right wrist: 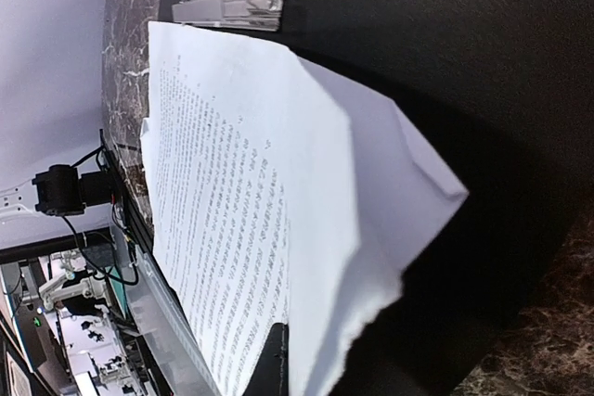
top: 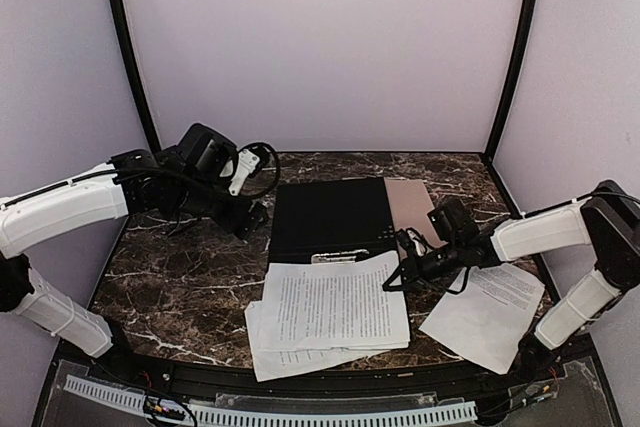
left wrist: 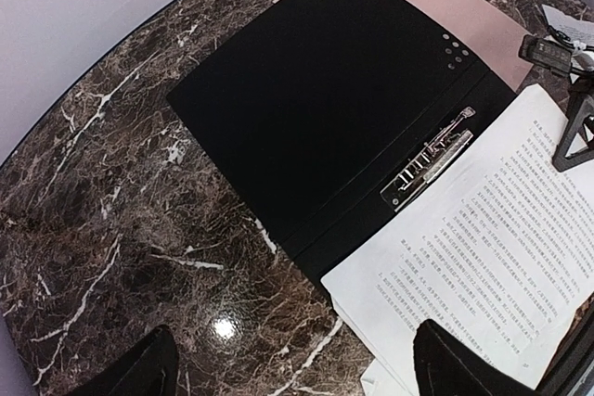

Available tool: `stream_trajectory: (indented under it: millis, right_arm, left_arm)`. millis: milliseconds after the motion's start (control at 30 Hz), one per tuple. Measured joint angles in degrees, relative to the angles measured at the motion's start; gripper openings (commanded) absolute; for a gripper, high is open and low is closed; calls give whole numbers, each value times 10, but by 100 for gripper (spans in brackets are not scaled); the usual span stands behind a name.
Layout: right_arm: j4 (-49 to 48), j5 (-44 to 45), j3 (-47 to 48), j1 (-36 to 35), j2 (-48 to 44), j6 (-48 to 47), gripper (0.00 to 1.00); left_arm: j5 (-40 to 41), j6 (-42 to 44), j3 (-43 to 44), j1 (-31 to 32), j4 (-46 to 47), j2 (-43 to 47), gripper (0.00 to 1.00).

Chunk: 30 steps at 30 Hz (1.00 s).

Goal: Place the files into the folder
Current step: Place the file in the spring clip on the folder.

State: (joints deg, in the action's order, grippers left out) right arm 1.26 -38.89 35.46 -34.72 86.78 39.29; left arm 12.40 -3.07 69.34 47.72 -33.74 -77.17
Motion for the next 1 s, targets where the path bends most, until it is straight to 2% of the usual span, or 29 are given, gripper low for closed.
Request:
stream_trajectory:
  millis: [367,1000]
  right_arm:
    - [-18,30,-10,5,21,16,0]
    - [-88,28,-22,7,24,40,0]
  left_arm:
    - [-17,-9,-18,0,28,0,88]
    - [-24,-9,-28,0,41,0,88]
